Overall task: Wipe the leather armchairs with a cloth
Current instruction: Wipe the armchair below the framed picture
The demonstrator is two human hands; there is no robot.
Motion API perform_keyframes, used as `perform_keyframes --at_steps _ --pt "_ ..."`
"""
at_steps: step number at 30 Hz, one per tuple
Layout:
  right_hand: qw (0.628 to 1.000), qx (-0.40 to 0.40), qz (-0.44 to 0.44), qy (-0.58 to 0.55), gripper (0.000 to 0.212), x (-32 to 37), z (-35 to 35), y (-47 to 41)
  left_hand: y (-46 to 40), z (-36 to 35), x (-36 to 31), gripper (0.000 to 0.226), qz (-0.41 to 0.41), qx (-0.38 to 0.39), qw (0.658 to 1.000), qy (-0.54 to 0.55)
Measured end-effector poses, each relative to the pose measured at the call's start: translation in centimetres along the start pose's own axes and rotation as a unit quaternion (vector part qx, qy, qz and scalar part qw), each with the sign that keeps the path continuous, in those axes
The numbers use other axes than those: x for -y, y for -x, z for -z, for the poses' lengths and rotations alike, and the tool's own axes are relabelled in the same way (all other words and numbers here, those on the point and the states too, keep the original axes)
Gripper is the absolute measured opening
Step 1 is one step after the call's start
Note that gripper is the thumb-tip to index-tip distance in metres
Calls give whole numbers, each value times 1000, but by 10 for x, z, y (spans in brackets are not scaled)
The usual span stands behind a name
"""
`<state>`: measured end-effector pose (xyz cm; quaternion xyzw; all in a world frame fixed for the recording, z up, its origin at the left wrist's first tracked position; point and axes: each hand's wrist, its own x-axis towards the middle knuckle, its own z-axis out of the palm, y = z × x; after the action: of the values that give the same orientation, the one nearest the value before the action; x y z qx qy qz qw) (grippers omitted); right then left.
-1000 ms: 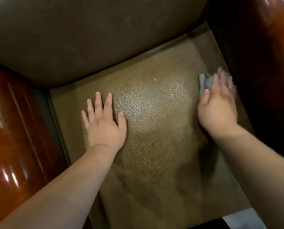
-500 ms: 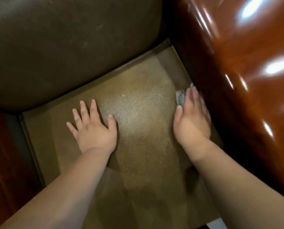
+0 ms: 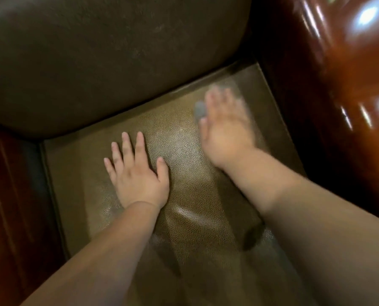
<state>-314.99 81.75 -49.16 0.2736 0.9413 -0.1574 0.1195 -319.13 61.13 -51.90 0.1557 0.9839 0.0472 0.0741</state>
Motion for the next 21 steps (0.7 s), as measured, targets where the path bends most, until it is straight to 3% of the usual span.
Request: perform_keyframes --at_steps 2,4,6,8,11,13,16,18,19,21 --pt "983 40 181 10 67 25 -7 21 0 2 2 76 -3 0 1000 0" --pt "964 60 257 18 68 13 -2 11 -1 3 2 75 -7 2 1000 -1" --pt "985 26 171 15 68 -14 5 -18 -1 1 2 76 -2 1 1000 2" --pt "1000 -23 -14 -15 65 -45 13 -45 0 -2 2 76 1 -8 1000 -1" --pt "983 -61 -166 -42 66 -41 10 -62 1 -7 5 76 -2 -20 1000 -5" --pt "988 -43 -147 -27 69 -4 4 -62 1 -8 5 76 1 -21 1000 -2" --pt "1000 7 18 6 72 35 -3 -47 0 -7 2 76 -3 -19 1000 2" --pt "996 24 87 15 70 18 3 -45 1 -7 3 76 -4 -22 1000 5" --pt "997 10 75 15 68 -1 7 -49 2 -8 3 76 -4 -22 1000 7" --pt "999 -25 -46 -2 65 -39 14 -59 2 -11 4 76 -2 -21 1000 6"
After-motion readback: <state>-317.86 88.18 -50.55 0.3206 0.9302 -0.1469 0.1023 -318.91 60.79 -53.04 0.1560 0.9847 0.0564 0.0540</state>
